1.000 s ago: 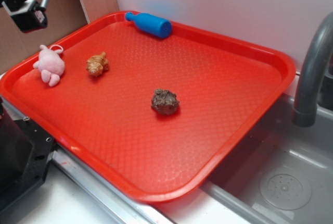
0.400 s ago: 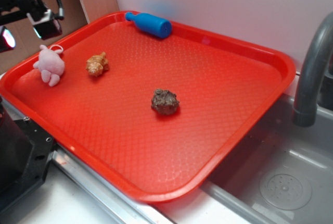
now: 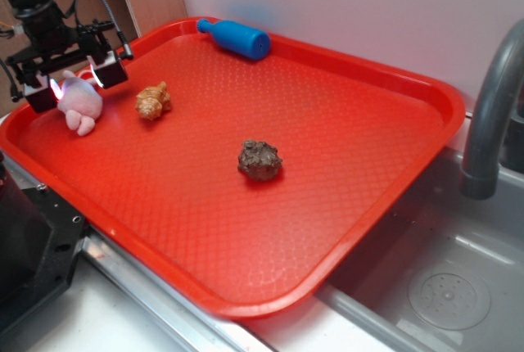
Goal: Grab the pink bunny.
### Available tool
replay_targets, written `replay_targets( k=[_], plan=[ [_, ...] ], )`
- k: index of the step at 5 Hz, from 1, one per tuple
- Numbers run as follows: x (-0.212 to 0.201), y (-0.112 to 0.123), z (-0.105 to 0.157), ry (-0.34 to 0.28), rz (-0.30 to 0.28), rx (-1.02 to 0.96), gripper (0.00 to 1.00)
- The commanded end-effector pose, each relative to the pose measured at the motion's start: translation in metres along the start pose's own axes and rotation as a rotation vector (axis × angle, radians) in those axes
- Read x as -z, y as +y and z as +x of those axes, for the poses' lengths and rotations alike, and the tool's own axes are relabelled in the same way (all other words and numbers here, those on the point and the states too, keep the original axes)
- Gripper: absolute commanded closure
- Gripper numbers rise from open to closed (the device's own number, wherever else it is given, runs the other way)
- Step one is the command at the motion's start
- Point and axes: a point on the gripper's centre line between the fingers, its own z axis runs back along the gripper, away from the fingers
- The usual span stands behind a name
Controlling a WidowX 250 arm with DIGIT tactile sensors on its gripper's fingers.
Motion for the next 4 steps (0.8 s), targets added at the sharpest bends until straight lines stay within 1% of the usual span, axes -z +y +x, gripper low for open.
replay_targets(
  k=[1, 2, 3, 4],
  plan=[
    [0.001, 0.011, -0.019, 0.031, 0.088, -0.042, 1.0],
    [-0.029, 0.008, -0.031, 0.053, 0.098, 0.075, 1.0],
    [-0.064, 0.003, -0.044, 0.023, 0.069, 0.27, 1.0],
    [-0.106, -0.009, -0.059, 0.053, -0.061, 0.505, 1.0]
  ],
)
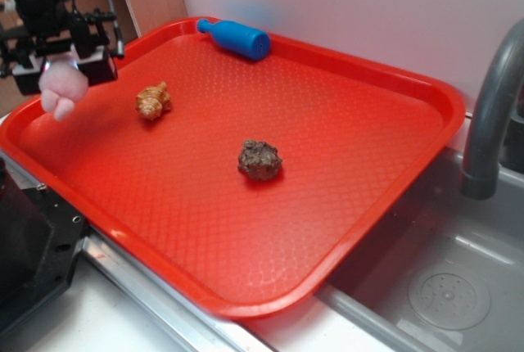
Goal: Grab the pink bunny.
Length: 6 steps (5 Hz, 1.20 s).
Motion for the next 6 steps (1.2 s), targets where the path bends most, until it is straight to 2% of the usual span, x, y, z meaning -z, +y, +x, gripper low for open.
replay_targets(
  k=[1, 2, 3, 4, 5, 6],
  plan=[
    [-0.067, -0.031, -0.01, -0.042, -0.153, 0.436, 1.0],
    [-0.066, -0.065, -0.008, -0.047, -0.196, 0.683, 1.0],
    [-0.068, -0.072, -0.011, -0.057, -0.21, 0.861, 1.0],
    [-0.066, -0.071, -0.015, -0.106, -0.169, 0.865, 1.0],
    [-0.065, -0.074, -0.02, -0.093, -0.183, 0.886, 1.0],
    [-0.058, -0.071, -0.034, -0.159, -0.163, 0.727, 1.0]
  ],
)
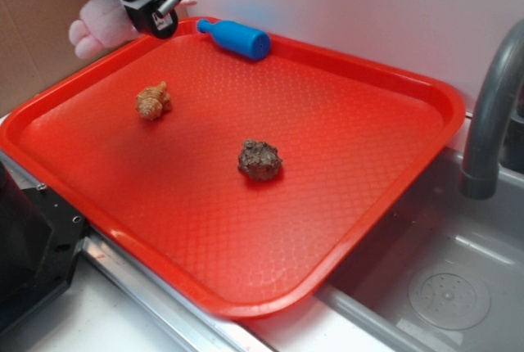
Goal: Grab the pink bunny.
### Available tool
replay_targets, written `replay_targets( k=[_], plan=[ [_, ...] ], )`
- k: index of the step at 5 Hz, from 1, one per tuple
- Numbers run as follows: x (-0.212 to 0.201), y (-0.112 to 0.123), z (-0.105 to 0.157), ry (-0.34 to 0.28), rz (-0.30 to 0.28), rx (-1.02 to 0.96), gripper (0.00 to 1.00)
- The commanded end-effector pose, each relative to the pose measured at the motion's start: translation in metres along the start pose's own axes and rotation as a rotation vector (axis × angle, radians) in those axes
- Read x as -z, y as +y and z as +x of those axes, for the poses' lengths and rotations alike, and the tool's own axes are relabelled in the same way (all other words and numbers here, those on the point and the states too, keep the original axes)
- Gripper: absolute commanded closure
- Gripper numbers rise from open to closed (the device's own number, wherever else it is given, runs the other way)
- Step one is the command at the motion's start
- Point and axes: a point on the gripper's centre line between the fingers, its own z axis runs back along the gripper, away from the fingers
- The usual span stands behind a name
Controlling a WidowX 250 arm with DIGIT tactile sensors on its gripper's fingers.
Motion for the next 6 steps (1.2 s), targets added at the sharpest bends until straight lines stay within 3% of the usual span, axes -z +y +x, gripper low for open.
replay_targets(
  k=[1, 3, 4, 6],
  plan=[
    [-0.002, 0.001, -0.019, -0.072, 0.047, -0.132, 1.0],
    [-0.026, -0.002, -0.019, -0.075, -0.004, -0.159, 1.0],
    [-0.04, -0.007, -0.004, -0.045, 0.024, -0.195, 1.0],
    [-0.039, 0.006, -0.003, -0.047, 0.034, -0.248, 1.0]
  ],
)
